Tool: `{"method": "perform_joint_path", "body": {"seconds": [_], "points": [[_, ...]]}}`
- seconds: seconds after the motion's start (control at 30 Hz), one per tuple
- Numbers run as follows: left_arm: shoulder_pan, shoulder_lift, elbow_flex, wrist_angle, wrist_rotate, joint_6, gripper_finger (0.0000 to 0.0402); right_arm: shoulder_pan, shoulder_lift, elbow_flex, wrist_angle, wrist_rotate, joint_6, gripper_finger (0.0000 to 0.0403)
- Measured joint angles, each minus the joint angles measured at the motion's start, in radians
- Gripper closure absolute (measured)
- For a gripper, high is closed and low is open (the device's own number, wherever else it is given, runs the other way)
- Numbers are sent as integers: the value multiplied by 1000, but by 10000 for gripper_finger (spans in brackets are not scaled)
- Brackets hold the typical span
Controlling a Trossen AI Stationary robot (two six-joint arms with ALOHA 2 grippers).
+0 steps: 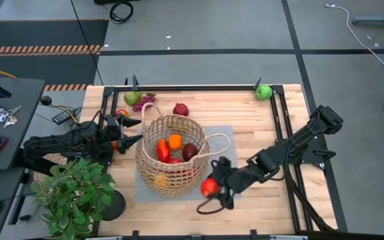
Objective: Build produce basket
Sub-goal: Put the red apple into the brown woven basket
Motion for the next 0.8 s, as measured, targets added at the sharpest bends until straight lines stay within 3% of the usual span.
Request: {"method": "perform_joint_path", "body": {"seconds": [0.17,0.3,0.4,0.6,0.67,0.8], "points": [[0,0,0,0,0,0,12,6,0,31,268,-31,-218,54],[0,0,0,0,0,0,12,6,0,54,420,15,-360,53],[0,0,0,0,0,0,12,6,0,75,500,124,-456,53],[0,0,0,0,0,0,12,-1,-2,131,540,493,-637,53],[0,0,0,0,0,0,12,-10,-2,138,541,545,-693,53],[0,0,0,0,0,0,12,-37,-2,141,542,546,-797,53]]}}
